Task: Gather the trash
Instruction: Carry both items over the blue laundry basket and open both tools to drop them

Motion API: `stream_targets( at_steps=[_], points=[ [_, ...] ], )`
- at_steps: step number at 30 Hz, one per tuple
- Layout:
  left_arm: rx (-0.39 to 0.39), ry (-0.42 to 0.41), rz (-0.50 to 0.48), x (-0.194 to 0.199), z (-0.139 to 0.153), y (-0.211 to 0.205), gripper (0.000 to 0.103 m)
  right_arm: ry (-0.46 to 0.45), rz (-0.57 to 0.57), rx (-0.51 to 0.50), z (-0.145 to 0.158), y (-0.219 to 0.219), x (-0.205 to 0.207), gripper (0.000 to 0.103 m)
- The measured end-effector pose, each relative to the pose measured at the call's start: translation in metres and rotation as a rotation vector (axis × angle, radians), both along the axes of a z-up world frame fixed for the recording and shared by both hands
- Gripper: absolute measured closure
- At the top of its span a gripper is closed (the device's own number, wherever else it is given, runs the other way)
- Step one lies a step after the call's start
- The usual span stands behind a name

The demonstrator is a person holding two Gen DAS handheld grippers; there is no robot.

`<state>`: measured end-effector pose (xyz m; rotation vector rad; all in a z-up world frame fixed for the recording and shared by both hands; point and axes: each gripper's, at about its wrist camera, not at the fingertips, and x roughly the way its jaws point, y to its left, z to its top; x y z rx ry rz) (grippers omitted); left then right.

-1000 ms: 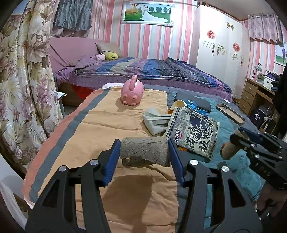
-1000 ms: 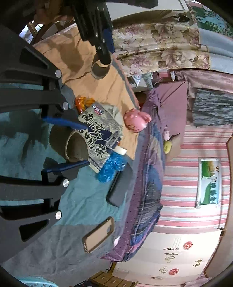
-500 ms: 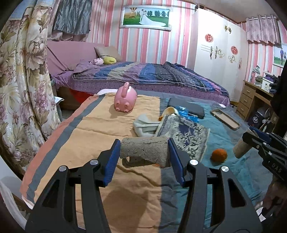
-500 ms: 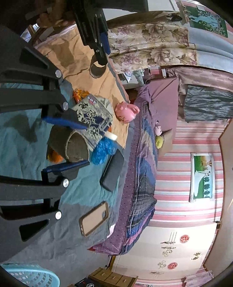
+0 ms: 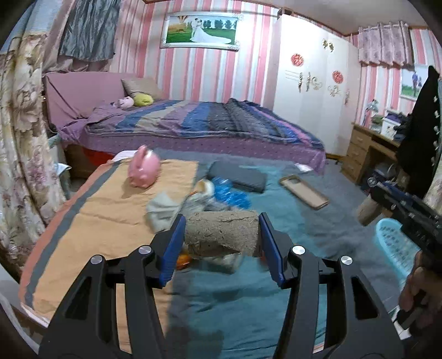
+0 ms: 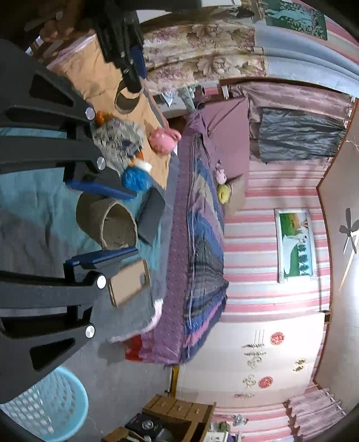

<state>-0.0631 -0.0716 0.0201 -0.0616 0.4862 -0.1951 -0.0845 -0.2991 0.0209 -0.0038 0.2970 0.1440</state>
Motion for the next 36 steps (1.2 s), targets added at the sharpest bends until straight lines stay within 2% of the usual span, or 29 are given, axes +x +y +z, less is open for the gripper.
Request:
stream_targets(
  at_steps=[4, 9, 12, 16, 23, 27, 29, 31, 32, 33, 34, 35, 36],
  points=[
    [-0.009, -0.024, -0.049, 0.001, 0.017, -0.034, 0.051, -0.009, -0.067, -0.017, 0.014, -0.029, -0.006, 0.068],
    [-0.007, -0.045, -0.125, 0.001, 0.033, -0.077, 0.051, -0.035, -0.15, 0.063, 0.039, -0.09, -0.013, 0.068],
    [-0.036, -0.046, -0.198, 0.0, 0.04, -0.105, 0.051, -0.049, -0.237, 0.049, 0.051, -0.122, -0.024, 0.068],
    [-0.02, -0.026, -0.292, 0.003, 0.038, -0.157, 0.051, -0.05, -0.366, 0.054, 0.041, -0.158, -0.048, 0.068],
    [0.002, 0.003, -0.486, 0.005, 0.026, -0.268, 0.051, -0.018, -0.526, 0.184, 0.017, -0.244, -0.089, 0.067],
    [0.005, 0.051, -0.57, 0.002, 0.008, -0.322, 0.051, 0.0, -0.565, 0.209, 0.007, -0.269, -0.09, 0.067],
    [0.009, 0.06, -0.594, -0.002, 0.002, -0.338, 0.051, -0.002, -0.604, 0.228, 0.003, -0.276, -0.089, 0.061],
    [0.011, 0.076, -0.613, -0.003, -0.006, -0.351, 0.05, 0.003, -0.609, 0.243, 0.001, -0.28, -0.085, 0.06],
    [0.01, 0.086, -0.615, -0.004, -0.008, -0.355, 0.048, 0.004, -0.607, 0.244, 0.001, -0.281, -0.084, 0.059],
    [0.012, 0.097, -0.617, -0.003, -0.011, -0.36, 0.033, 0.006, -0.617, 0.236, 0.0, -0.282, -0.084, 0.055],
    [0.011, 0.118, -0.615, -0.001, -0.016, -0.364, 0.024, 0.008, -0.626, 0.228, -0.001, -0.283, -0.084, 0.046],
    [0.008, 0.118, -0.607, -0.001, -0.017, -0.365, 0.018, 0.006, -0.63, 0.225, -0.001, -0.286, -0.085, 0.042],
    [0.006, 0.113, -0.602, -0.001, -0.017, -0.365, 0.018, 0.005, -0.639, 0.227, -0.002, -0.287, -0.086, 0.042]
  ],
)
